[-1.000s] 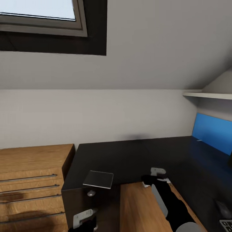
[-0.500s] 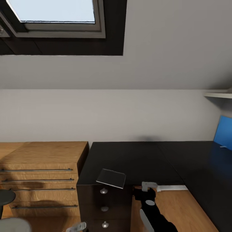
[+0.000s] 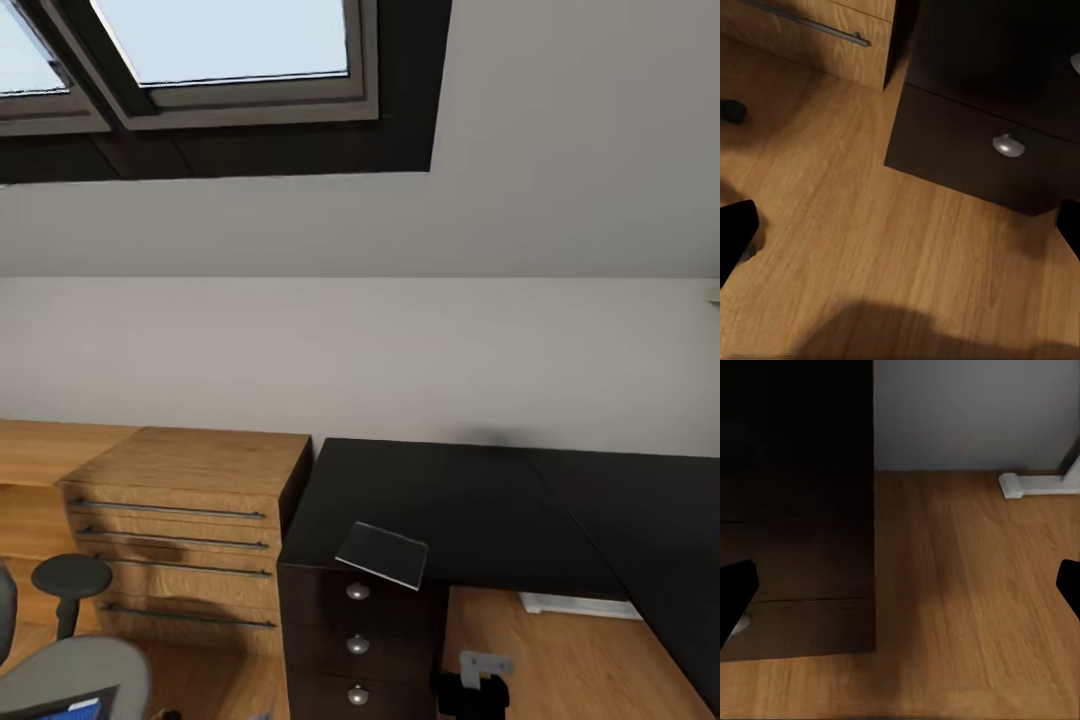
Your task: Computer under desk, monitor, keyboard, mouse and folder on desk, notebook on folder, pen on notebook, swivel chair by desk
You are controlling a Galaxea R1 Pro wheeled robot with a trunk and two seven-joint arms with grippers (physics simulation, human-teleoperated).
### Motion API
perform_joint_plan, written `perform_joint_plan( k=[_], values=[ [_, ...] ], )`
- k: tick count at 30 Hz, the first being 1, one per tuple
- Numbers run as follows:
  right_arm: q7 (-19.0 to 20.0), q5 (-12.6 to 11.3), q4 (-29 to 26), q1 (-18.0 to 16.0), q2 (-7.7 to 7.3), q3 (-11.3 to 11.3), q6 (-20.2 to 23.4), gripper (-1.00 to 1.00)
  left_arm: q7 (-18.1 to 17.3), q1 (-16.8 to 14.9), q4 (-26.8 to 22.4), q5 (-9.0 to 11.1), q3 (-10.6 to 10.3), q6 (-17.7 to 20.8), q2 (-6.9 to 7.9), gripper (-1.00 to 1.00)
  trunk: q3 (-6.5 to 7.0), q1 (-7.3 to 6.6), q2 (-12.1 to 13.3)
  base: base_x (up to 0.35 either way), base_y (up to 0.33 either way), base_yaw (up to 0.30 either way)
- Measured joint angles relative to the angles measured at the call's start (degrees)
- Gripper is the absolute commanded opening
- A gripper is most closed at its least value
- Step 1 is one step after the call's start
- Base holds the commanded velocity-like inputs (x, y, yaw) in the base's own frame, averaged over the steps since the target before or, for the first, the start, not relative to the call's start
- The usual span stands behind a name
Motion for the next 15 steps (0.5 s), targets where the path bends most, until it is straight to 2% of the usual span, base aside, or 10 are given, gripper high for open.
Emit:
perform_joint_plan(
  k=[7,8,12,15],
  values=[
    [0.14,0.13,7.81,0.05,0.19,0.26,-6.52,1.0,0.05,0.0,0.67,0.06,-0.45,0.04,0.0,1.0,0.0,0.0,0.0,0.0,0.0,0.25],
    [0.17,0.1,10.86,0.07,0.23,0.2,-10.44,1.0,0.05,0.0,0.94,0.06,-0.52,0.04,-0.03,1.0,0.0,0.0,0.0,0.0,0.0,0.26],
    [0.16,0.12,12.84,0.05,0.22,0.18,-14.36,1.0,0.05,0.0,1.65,0.1,-0.59,0.05,-0.11,1.0,0.0,0.0,0.0,0.0,0.0,0.263],
    [0.16,0.09,13.35,0.05,0.2,0.13,-15.5,1.0,0.05,0.0,3.15,0.14,-0.7,0.04,-0.21,1.0,0.0,0.0,0.0,0.0,0.0,0.264]
  ],
)
